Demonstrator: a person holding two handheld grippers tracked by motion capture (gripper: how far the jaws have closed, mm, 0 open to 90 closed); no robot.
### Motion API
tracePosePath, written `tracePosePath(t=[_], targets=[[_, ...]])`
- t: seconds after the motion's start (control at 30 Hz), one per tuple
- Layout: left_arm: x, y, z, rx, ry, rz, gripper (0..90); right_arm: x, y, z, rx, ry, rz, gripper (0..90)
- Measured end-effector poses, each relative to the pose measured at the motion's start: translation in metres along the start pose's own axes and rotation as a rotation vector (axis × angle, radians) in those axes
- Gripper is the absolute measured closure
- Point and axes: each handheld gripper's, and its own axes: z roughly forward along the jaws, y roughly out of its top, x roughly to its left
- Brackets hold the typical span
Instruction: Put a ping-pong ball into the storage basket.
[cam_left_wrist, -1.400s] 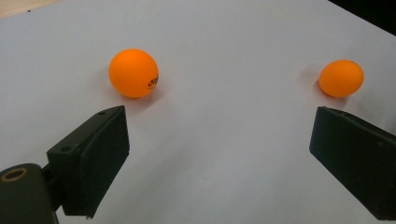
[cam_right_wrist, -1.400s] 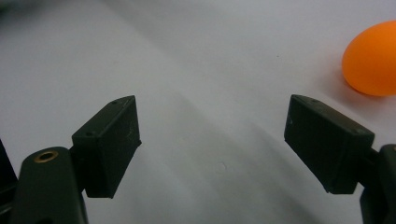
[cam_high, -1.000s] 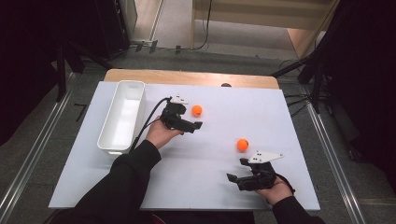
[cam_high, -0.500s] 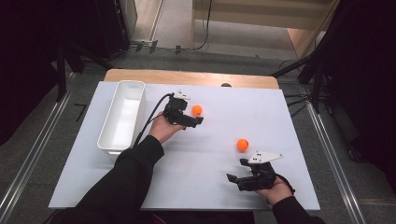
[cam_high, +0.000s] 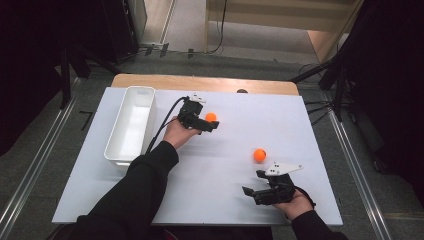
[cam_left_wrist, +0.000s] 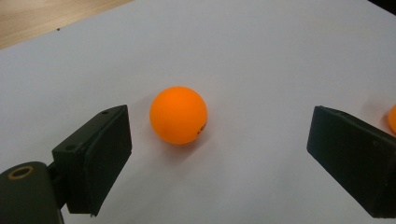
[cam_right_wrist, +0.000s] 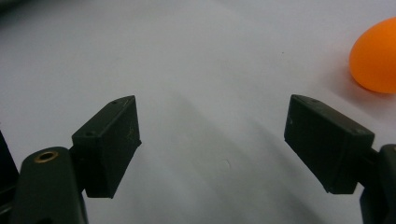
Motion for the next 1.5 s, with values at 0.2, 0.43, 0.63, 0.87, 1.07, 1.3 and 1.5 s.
tracePosePath(t=[0.2, 0.43, 0.63, 0.87, 1.07, 1.3, 1.5], targets=[[-0.001, 0.007, 0.006, 0.004, 0.01, 0.009, 6.9, 0.0, 0.0, 0.0, 0.0, -0.001, 0.0, 16.8], [-0.002, 0.015, 0.013, -0.003, 0.031, 0.003, 6.9, 0.0, 0.0, 0.0, 0.005, 0.002, -0.004, 16.8], [0.001, 0.022, 0.019, 0.001, 0.056, -0.005, 6.9, 0.001, 0.0, 0.0, 0.005, 0.006, 0.001, 16.8], [0.005, 0.023, 0.025, -0.01, 0.074, -0.031, 6.9, 0.001, 0.0, 0.0, 0.002, -0.003, -0.002, 16.8], [0.006, 0.021, 0.031, -0.016, 0.084, -0.045, 6.9, 0.001, 0.0, 0.0, 0.005, 0.001, -0.003, 16.8], [0.009, 0.018, 0.035, -0.005, 0.089, -0.046, 6.9, 0.0, 0.0, 0.001, 0.006, 0.005, -0.009, 16.8], [0.011, 0.016, 0.038, -0.003, 0.094, -0.05, 6.9, 0.001, 0.0, 0.001, 0.008, 0.007, -0.003, 16.8]])
